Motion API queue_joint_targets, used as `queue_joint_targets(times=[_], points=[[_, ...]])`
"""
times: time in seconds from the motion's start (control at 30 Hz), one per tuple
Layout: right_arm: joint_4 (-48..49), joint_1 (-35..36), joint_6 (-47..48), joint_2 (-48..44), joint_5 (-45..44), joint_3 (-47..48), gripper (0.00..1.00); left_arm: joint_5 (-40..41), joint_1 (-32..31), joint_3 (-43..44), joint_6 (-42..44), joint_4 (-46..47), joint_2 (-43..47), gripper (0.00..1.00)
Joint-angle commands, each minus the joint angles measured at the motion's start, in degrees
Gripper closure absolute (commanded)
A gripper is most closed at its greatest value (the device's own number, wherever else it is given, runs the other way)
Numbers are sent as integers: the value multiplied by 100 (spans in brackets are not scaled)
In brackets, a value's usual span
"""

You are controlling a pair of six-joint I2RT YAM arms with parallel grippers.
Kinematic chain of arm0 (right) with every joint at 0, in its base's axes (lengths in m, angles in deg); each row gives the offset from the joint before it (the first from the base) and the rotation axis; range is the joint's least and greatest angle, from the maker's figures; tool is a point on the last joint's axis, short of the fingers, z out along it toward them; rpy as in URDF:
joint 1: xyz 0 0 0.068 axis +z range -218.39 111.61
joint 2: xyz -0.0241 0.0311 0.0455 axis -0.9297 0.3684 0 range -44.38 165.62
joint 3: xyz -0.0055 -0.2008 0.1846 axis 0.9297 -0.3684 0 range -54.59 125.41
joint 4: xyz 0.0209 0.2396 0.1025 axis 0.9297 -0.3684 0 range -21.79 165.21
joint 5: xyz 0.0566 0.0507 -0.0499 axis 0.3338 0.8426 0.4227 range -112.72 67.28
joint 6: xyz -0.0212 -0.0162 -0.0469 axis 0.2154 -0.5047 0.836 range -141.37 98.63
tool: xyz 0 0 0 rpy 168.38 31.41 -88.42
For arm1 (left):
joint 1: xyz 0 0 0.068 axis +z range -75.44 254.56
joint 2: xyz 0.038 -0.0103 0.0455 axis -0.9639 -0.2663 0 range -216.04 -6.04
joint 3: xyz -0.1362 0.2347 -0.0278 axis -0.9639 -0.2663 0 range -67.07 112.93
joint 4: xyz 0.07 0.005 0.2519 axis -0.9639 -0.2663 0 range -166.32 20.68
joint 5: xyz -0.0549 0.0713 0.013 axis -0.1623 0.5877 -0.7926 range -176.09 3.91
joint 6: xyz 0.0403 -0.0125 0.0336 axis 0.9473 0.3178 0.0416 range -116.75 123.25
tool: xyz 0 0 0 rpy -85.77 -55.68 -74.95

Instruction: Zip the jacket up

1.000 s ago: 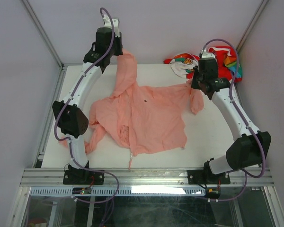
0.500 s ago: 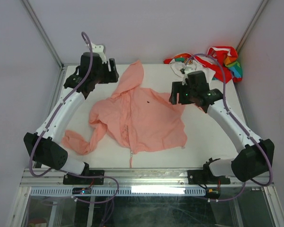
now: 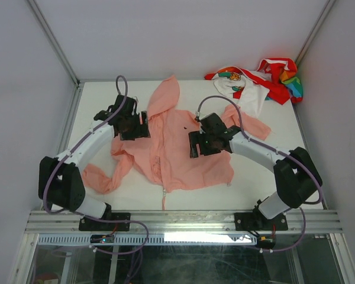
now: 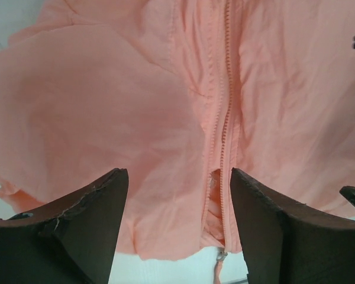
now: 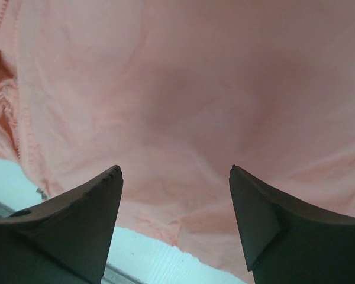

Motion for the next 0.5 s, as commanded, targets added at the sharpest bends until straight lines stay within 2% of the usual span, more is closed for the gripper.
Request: queue_joint_targets(times=[0.0, 0.13, 0.23, 0.3, 0.33, 0.4, 0.43, 0.47], points=[[567, 28, -179, 286, -333, 49, 24, -146, -35, -43, -89, 589, -653, 30], [684, 31, -227, 449, -495, -26, 23, -86, -87, 139, -1, 873, -1369, 31], [783, 30, -233, 508, -601, -140, 22, -116, -97, 296, 47, 1064, -1846, 38], [809, 30, -221, 555, -659, -209, 22, -122, -97, 337, 77, 1239, -2024, 53], [820, 31, -216, 573, -720, -248, 22, -81, -93, 316, 87, 1332, -2050, 70], [845, 24, -222, 562, -854, -341, 22, -39, -100, 317, 113, 1442, -2000, 94], [860, 13, -223, 549, -911, -398, 22, -54, -100, 334, 122, 1440, -1896, 100], [849, 10, -229, 528, -951, -434, 22, -67, -98, 365, 112, 1429, -1756, 100]])
